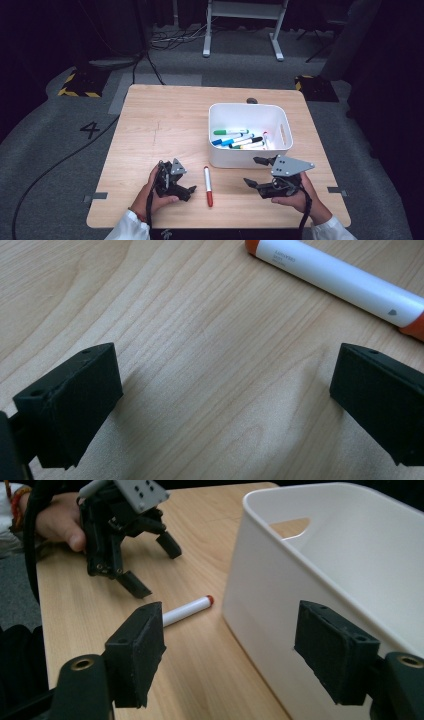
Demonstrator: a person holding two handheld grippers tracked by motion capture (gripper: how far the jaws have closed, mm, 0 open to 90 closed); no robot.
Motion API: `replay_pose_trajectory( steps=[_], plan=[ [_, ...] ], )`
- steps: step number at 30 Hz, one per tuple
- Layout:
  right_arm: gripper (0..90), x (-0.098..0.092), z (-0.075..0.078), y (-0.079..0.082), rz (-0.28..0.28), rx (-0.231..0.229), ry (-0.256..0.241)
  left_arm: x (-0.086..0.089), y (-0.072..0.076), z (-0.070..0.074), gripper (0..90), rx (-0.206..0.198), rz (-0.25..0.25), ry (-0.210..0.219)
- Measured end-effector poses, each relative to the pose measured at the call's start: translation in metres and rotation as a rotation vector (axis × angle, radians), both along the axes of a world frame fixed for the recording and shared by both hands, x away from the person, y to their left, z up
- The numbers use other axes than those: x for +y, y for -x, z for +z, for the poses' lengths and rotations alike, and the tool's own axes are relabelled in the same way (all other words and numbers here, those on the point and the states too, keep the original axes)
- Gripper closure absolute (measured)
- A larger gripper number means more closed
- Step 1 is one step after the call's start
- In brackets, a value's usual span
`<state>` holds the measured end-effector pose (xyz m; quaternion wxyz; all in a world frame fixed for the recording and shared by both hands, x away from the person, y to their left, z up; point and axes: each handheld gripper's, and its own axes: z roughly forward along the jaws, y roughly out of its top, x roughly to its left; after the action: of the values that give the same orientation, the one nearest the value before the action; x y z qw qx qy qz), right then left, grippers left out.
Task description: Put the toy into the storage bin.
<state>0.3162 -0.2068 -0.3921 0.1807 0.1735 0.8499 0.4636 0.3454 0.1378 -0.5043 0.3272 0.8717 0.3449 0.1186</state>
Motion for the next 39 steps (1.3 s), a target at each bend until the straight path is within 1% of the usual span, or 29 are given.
replay_pose_trajectory(
  steps=[4, 6, 9, 12, 14, 17, 19, 22, 23, 26, 28, 29, 30, 32, 33, 35, 37, 39],
  plan=[
    [28.3, 0.015, -0.018, 0.000, 0.027, 0.021, 0.015, -0.001, -0.001, 0.000, 0.0, 0.004, 0.002, 0.004],
    [28.5, 0.023, -0.029, -0.001, 0.038, 0.051, 0.015, -0.001, -0.001, 0.000, 0.0, 0.003, 0.003, 0.000],
    [28.9, 0.038, -0.044, -0.002, 0.050, 0.075, 0.040, -0.001, -0.001, 0.000, 0.0, 0.002, 0.002, 0.000],
    [29.0, 0.053, -0.059, -0.001, 0.067, 0.084, 0.070, -0.001, -0.001, 0.000, 0.0, 0.004, 0.001, -0.002],
    [29.2, 0.060, -0.066, 0.000, 0.078, 0.103, 0.068, -0.002, -0.001, 0.000, 0.0, 0.004, 0.007, 0.004],
    [29.3, 0.073, -0.076, 0.003, 0.099, 0.127, 0.066, -0.002, -0.002, 0.000, 0.0, 0.002, 0.001, 0.004],
    [29.2, 0.083, -0.082, 0.006, 0.115, 0.135, 0.062, -0.002, -0.001, 0.000, 0.0, 0.006, 0.005, 0.002],
    [28.8, 0.093, -0.087, 0.010, 0.139, 0.140, 0.050, -0.002, -0.001, 0.000, 0.0, 0.006, 0.006, 0.003],
    [28.9, 0.096, -0.090, 0.011, 0.134, 0.138, 0.052, -0.002, -0.001, 0.000, 0.0, 0.006, 0.006, 0.003],
    [28.9, 0.103, -0.096, 0.011, 0.114, 0.132, 0.080, -0.002, -0.001, 0.000, 0.0, 0.004, 0.004, 0.002],
    [30.1, 0.106, -0.100, 0.010, 0.072, 0.123, 0.110, -0.001, -0.002, 0.000, 0.0, 0.005, 0.002, -0.001],
    [31.7, 0.106, -0.102, 0.009, 0.059, 0.129, 0.118, -0.002, -0.002, 0.000, 0.0, 0.005, 0.003, 0.000],
    [34.4, 0.104, -0.104, 0.007, 0.043, 0.137, 0.118, -0.002, -0.001, 0.000, 0.0, 0.005, 0.004, 0.000],
    [44.2, 0.099, -0.106, 0.003, -0.007, 0.158, 0.114, -0.002, -0.002, 0.000, 0.0, 0.005, 0.003, 0.000],
    [46.7, 0.096, -0.107, 0.000, -0.016, 0.171, 0.106, -0.002, -0.002, 0.000, 0.0, 0.005, 0.004, 0.001],
    [52.0, 0.091, -0.110, -0.005, -0.043, 0.186, 0.106, -0.002, -0.001, 0.000, 0.0, 0.006, 0.005, 0.001],
    [57.4, 0.085, -0.111, -0.010, -0.035, 0.208, 0.080, -0.002, -0.001, 0.000, 0.0, 0.006, 0.005, 0.000],
    [61.3, 0.082, -0.111, -0.013, -0.029, 0.200, 0.084, -0.002, -0.001, 0.000, 0.0, 0.006, 0.006, 0.001]
  ],
)
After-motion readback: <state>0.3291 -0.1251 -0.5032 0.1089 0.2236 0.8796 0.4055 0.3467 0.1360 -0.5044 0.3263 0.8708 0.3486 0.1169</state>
